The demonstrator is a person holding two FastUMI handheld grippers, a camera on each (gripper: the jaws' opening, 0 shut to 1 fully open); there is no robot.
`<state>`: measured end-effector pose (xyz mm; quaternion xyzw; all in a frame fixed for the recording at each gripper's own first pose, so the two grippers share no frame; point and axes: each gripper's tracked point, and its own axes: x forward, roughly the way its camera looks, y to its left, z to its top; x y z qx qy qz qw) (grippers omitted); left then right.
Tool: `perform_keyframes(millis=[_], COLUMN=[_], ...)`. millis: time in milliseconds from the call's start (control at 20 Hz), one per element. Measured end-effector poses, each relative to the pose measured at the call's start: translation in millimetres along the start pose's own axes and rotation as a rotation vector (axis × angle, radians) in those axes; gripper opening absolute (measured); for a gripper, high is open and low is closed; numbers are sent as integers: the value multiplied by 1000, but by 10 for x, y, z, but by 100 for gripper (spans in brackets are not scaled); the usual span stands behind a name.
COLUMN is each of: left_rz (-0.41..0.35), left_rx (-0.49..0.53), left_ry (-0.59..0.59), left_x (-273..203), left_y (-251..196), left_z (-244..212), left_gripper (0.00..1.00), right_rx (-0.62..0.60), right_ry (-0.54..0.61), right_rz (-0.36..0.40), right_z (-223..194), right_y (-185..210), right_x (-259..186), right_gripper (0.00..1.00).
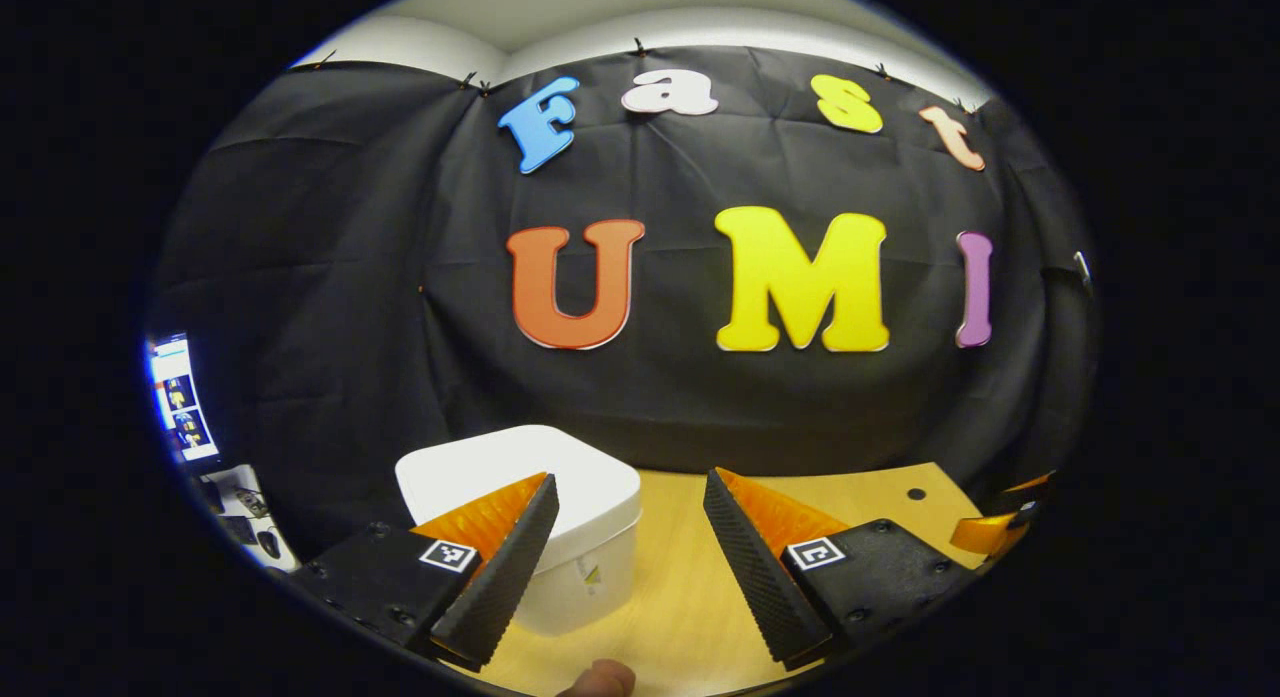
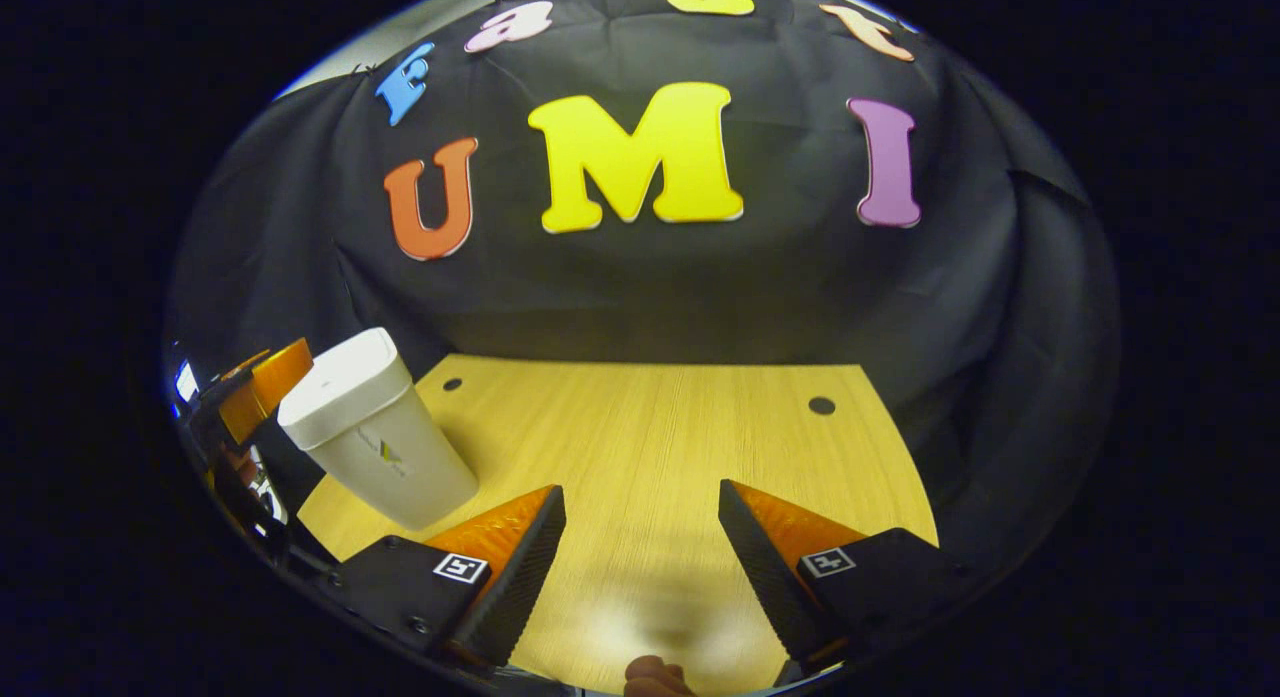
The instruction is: Press the lid of the desktop garbage bin to open it, pick up the crumpled paper on the desktop and throw it into the bin, then pick up the pop can on the desktop and drop it into the bin, and finally close the garbage bin lid.
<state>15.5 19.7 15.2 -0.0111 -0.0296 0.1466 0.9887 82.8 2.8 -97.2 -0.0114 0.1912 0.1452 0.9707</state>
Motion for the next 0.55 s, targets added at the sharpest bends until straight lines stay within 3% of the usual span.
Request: perform_keyframes(millis=[150, 300, 550], left_rz=[-93, -169, -201], left_rx=[30, 36, 67], left_ry=[-22, -29, -8], left_x=[-177, -328, -460], left_y=[-218, -325, -293], left_z=[160, 172, 66], left_gripper=[96, 96, 96], right_rx=[-6, 11, 25], right_ry=[-109, -144, -291], right_rz=[-51, -65, -182], right_z=[238, 276, 468], right_y=[46, 137, 92], right_x=[-172, -332, -636], right_gripper=[97, 97, 97])
